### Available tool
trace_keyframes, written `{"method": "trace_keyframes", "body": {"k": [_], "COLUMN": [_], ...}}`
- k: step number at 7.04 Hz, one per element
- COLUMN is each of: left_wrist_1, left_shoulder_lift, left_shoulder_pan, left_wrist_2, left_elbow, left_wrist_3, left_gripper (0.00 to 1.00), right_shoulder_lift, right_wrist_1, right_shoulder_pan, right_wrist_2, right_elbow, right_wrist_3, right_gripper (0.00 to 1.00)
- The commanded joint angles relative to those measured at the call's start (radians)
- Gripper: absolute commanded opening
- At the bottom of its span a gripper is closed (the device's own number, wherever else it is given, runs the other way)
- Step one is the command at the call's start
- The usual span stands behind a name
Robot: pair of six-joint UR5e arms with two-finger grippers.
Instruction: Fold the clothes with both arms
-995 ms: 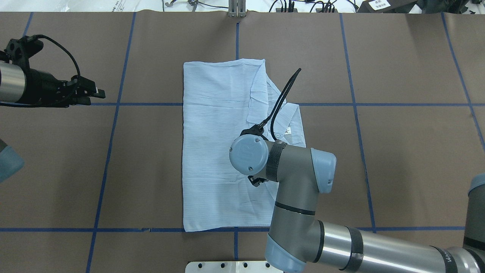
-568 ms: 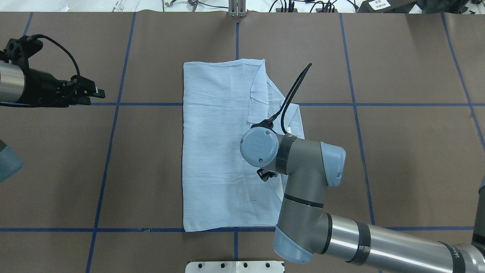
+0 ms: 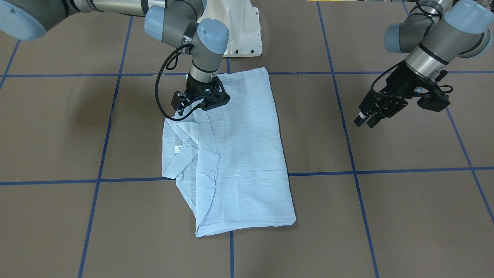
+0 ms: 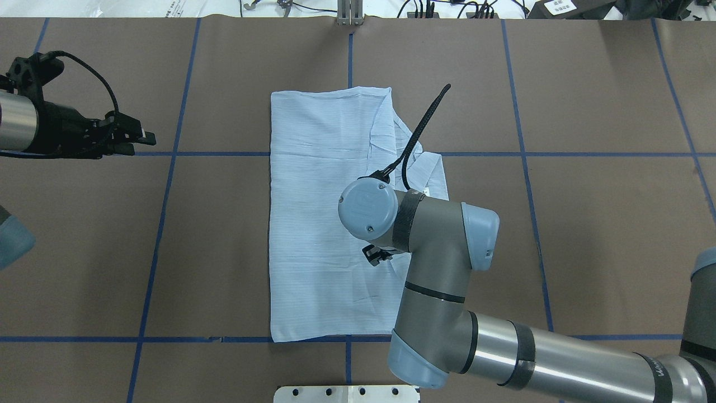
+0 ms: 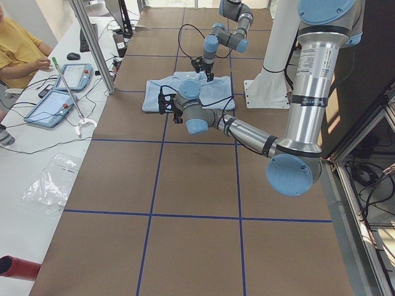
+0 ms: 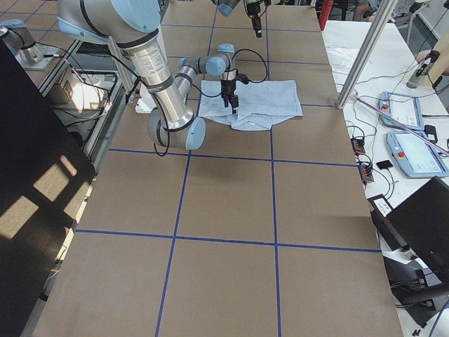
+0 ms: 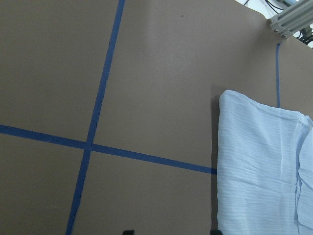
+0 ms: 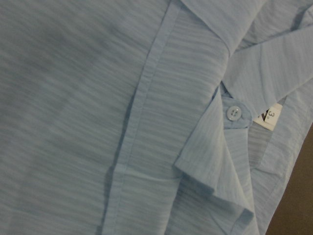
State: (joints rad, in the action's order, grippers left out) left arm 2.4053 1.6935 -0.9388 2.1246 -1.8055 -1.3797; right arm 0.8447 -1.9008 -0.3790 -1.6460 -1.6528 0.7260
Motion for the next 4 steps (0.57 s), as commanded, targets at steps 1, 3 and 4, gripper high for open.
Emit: {"method": "trace_keyframes", "body": {"k": [1, 3, 4], "left_wrist_1": [0.000, 0.000, 0.000], "left_shoulder_lift": [0.000, 0.000, 0.002], "left_shoulder_pan": [0.002, 0.000, 0.000], "left_wrist_2": [0.000, 0.000, 0.002], "left_elbow": [0.000, 0.000, -0.001], "left_wrist_3": [-0.002, -0.002, -0.004], "left_gripper": [0.60, 0.60, 0.60], "right_shoulder_lift": [-0.006, 0.004, 0.005], "right_wrist_1": [-0.001, -0.001, -0.003], "right_shoulder_pan": [0.022, 0.037, 0.037], "right_wrist_2": [0.000, 0.000, 0.000], "right_elbow": [0.008, 0.011, 0.014], "right_wrist_3": [0.007, 0.026, 0.026], "right_gripper": [1.00, 1.00, 1.00]}}
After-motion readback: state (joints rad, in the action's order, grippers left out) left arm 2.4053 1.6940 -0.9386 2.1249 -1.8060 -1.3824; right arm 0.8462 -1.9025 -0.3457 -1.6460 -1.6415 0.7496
